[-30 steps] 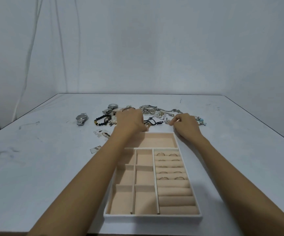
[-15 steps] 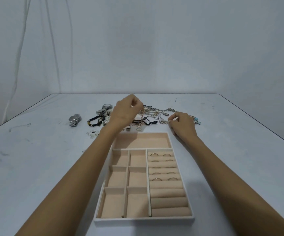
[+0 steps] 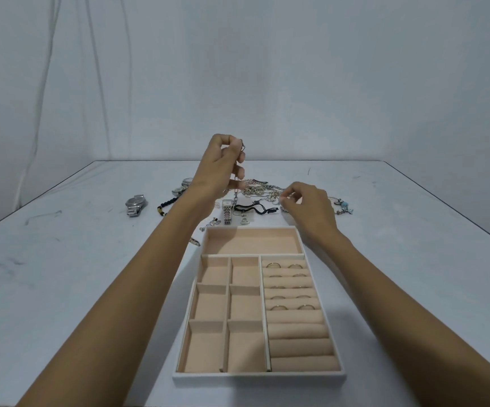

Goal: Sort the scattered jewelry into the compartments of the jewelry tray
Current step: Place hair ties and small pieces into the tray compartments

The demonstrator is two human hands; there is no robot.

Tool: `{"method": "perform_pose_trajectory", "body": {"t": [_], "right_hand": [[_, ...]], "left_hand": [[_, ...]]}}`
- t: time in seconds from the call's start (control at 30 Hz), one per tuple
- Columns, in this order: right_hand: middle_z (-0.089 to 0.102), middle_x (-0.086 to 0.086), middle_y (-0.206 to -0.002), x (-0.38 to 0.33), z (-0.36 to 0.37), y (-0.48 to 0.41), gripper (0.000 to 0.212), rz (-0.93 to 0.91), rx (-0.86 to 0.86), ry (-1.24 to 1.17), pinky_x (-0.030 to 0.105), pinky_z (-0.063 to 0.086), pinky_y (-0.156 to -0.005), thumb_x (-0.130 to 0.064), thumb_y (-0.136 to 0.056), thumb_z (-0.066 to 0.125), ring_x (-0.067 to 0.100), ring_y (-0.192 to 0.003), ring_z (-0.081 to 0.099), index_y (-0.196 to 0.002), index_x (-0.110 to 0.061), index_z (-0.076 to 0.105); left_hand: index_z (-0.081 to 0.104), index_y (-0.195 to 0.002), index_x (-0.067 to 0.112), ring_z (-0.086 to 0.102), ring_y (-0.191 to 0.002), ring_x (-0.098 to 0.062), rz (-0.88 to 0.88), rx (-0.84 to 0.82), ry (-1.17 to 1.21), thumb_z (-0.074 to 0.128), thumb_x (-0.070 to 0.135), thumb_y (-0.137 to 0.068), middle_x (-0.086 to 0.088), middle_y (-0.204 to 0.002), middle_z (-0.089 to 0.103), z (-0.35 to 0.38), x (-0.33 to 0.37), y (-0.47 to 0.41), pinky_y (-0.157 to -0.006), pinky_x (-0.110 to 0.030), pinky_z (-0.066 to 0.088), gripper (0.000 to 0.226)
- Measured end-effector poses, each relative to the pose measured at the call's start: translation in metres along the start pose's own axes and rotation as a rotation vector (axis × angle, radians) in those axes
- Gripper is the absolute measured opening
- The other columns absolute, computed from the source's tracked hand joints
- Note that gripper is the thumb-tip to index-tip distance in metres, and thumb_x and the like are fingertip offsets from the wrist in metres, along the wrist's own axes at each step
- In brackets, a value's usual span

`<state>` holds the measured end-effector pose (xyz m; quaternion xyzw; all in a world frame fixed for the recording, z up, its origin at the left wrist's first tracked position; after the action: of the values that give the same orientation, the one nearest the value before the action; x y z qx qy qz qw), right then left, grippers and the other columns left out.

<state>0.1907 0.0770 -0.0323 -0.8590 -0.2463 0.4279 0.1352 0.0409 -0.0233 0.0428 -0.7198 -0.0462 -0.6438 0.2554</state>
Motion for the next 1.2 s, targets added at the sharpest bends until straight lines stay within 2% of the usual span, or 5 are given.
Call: {"method": "perform_pose_trajectory", "body": {"t": [0.2, 0.3, 0.63, 1.03, 1.2], "right_hand": [[0.051, 0.002, -0.119, -0.016, 0.015, -0.01, 0.028, -0.104, -0.265, 0.36, 0.029, 0.034, -0.075, -0.028, -0.087, 0.065, 0.02, -0.113, 0.048, -0.113, -0.021, 0.063], [0.054, 0.005, -0.114, -0.018, 0.018, -0.013, 0.014, -0.09, -0.267, 0.386, 0.03, 0.035, -0.072, -0.023, -0.087, 0.063, 0.023, -0.11, 0.05, -0.097, -0.015, 0.068], [0.07, 0.012, -0.089, -0.053, -0.018, -0.01, 0.013, 0.282, -0.232, -1.058, 0.027, 0.051, -0.059, -0.012, -0.089, 0.054, 0.021, -0.072, 0.063, -0.077, -0.006, 0.057], [0.059, 0.002, -0.068, -0.08, -0.031, 0.036, 0.016, 0.216, -0.409, -1.022, 0.018, 0.027, -0.04, -0.022, -0.091, 0.061, 0.012, -0.046, 0.042, -0.081, -0.013, 0.054], [0.05, -0.001, -0.066, -0.085, -0.026, 0.045, 0.016, 0.194, -0.414, -0.993, 0.023, 0.024, -0.053, -0.027, -0.093, 0.06, 0.01, -0.042, 0.029, -0.081, -0.016, 0.059]], "left_hand": [[0.044, -0.094, 0.023, 0.034, -0.052, -0.008, -0.022, -0.001, -0.104, 0.045, 0.032, -0.099, 0.007, -0.081, 0.047, -0.015, 0.0, 0.004, -0.047, -0.018, 0.031, 0.011], [0.045, -0.096, 0.021, 0.031, -0.046, -0.007, -0.006, 0.019, -0.116, 0.046, 0.032, -0.099, 0.007, -0.08, 0.047, -0.023, 0.003, 0.01, -0.044, -0.015, 0.03, 0.012], [0.049, -0.092, 0.02, 0.023, -0.049, -0.009, 0.056, 0.027, 0.078, 0.047, 0.029, -0.1, 0.01, -0.07, 0.046, -0.038, 0.03, 0.035, -0.046, -0.019, 0.021, 0.012], [0.052, -0.086, 0.021, 0.024, -0.048, -0.007, -0.037, -0.057, 0.246, 0.047, 0.026, -0.098, 0.01, -0.067, 0.046, -0.036, -0.001, 0.085, -0.043, -0.015, 0.023, 0.014], [0.053, -0.086, 0.021, 0.024, -0.047, -0.007, -0.101, -0.054, 0.268, 0.048, 0.026, -0.098, 0.008, -0.068, 0.045, -0.036, -0.019, 0.092, -0.044, -0.017, 0.02, 0.014]]}}
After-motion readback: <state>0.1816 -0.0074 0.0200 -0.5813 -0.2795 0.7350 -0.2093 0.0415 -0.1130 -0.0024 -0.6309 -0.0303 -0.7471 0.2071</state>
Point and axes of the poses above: each hand's wrist, its own y-axis away from the middle knuckle, its own z-axis out of the palm, x = y × z, the point moved 2 cm from there along -y, towards the middle knuckle
